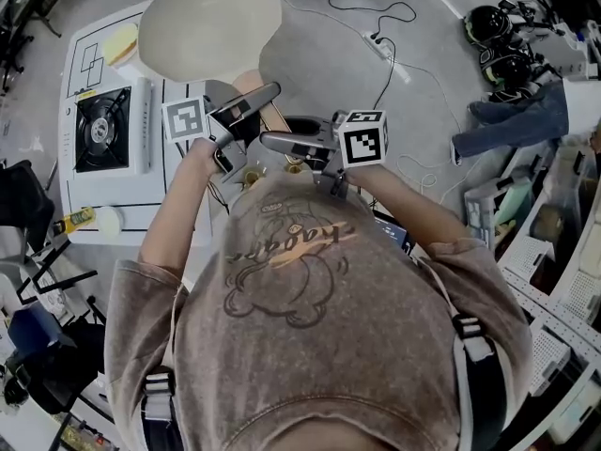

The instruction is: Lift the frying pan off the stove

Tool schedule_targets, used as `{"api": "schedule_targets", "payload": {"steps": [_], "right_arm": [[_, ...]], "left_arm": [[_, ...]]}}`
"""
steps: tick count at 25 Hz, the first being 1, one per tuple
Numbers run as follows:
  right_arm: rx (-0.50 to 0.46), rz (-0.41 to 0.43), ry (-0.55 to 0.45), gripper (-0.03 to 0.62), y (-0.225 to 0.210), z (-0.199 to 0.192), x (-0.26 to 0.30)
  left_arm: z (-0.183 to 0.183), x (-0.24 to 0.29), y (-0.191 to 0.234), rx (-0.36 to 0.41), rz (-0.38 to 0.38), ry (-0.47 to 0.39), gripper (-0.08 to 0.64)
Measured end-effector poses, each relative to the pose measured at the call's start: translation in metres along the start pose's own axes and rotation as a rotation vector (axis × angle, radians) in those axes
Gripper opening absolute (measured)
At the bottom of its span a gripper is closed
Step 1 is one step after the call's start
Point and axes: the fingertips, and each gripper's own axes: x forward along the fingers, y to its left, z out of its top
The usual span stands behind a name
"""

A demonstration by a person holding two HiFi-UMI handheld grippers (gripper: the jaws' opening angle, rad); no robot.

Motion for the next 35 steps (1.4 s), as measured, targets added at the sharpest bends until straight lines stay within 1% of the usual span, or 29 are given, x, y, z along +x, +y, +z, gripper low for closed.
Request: {"api": "schedule_targets", "payload": {"steps": [3,8,14,20,35], "right_arm": [[0.002,0.008,-0.008,0.2,-0.002,-0.004,-0.003],[-0.016,0.014,0.011,0.206,-0.011,-0.012,-0.01],[0.001,0.01,0.02,0.21,-0.021,-0.015,-0.02],[0.001,0.018,0.03,0.212,-0.027,-0.025,-0.028],[0.014,0.023,0.052,0.215,-0.027,-0.028,-0.027]], "left_arm": [[-0.005,0.004,0.002,0.001,-0.002,0.017,0.199],[-0.014,0.01,0.011,-0.005,0.001,0.038,0.199],[-0.021,0.018,0.022,-0.031,-0.008,0.014,0.201],[-0.032,0.02,0.032,-0.047,0.012,0.006,0.201],[-0.035,0.017,0.034,-0.053,0.029,0.011,0.206]]}}
